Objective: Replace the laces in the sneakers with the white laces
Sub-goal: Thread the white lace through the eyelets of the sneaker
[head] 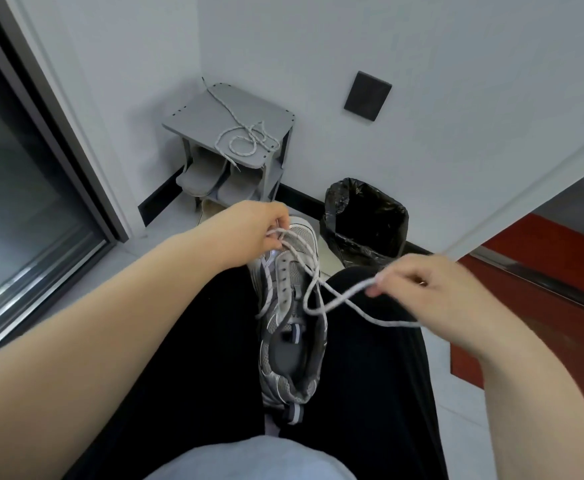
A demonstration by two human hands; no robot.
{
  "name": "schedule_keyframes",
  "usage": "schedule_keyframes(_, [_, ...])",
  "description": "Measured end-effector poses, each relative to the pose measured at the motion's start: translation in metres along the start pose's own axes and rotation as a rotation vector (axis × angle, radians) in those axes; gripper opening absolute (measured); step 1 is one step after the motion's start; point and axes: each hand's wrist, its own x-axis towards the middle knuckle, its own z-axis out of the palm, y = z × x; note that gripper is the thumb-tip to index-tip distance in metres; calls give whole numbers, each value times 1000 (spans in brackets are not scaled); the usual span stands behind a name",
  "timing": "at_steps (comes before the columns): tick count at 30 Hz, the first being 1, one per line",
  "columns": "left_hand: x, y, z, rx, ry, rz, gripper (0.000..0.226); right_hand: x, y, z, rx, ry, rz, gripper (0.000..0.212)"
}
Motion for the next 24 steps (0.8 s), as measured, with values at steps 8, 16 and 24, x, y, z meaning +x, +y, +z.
schedule_keyframes(8, [-10,52,-39,-192,26,295,31,31,-43,31,216,141,-347,72])
schedule_keyframes(16, [-19,31,-51,-301,-270,-12,30,29,-17,24,721,422,-266,20])
schedule_keyframes(24, [-19,25,-56,-1247,-37,-143,32,9,12,20,1001,538,-164,32])
